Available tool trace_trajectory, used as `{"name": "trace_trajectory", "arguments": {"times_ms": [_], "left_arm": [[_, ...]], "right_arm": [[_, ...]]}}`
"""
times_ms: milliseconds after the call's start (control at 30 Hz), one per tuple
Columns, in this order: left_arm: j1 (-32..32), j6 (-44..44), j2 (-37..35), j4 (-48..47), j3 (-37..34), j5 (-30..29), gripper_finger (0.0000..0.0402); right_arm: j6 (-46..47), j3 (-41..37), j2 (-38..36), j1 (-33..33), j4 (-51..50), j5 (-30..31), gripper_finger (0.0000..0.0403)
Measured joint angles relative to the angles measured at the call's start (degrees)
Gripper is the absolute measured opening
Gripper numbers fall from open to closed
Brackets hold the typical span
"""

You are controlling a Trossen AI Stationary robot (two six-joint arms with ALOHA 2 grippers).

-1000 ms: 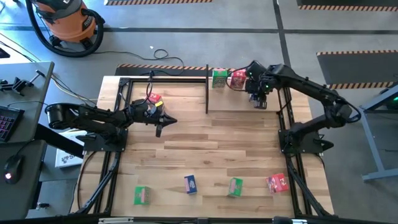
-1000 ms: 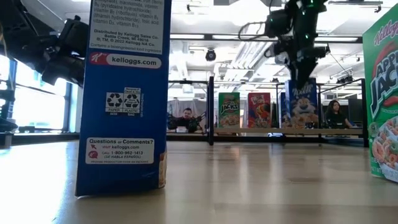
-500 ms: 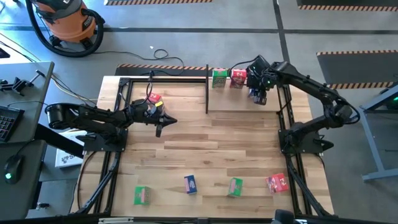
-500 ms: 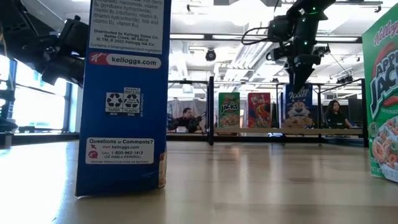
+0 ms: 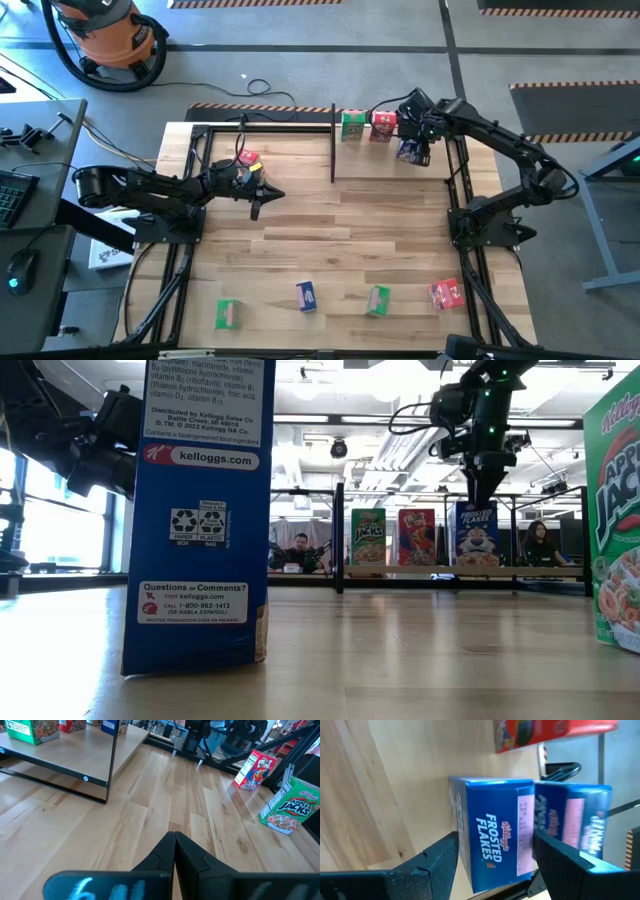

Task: Stack cereal on shelf
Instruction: Put the top blue cereal box on the shelf

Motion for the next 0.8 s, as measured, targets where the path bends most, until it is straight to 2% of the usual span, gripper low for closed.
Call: {"name": "trace_trajectory", "arguments": {"times_ms": [300, 467, 600, 700, 800], "left_arm": [[0.0, 0.04, 0.0, -0.14, 0.0, 0.02, 0.0], [0.0, 0.06, 0.0, -0.35, 0.0, 0.04, 0.0], [0.0, 0.36, 0.0, -0.37, 0.0, 0.07, 0.0], [0.0, 0.59, 0.0, -0.39, 0.0, 0.07, 0.0], [0.0, 0.59, 0.0, -0.39, 0.0, 0.07, 0.0]], "right_arm": [[2.73, 7.93, 0.02, 1.26, -3.77, 2.24, 0.0232], [11.0, 14.65, 0.0, 2.32, -11.72, -0.17, 0.0224], [19.3, 12.42, -1.53, 2.36, -14.35, -7.73, 0.0168], [22.17, 4.43, -3.78, 3.65, -10.42, -8.54, 0.0099], [24.43, -4.72, -5.81, 5.1, -2.07, -8.24, 0.003]]}}
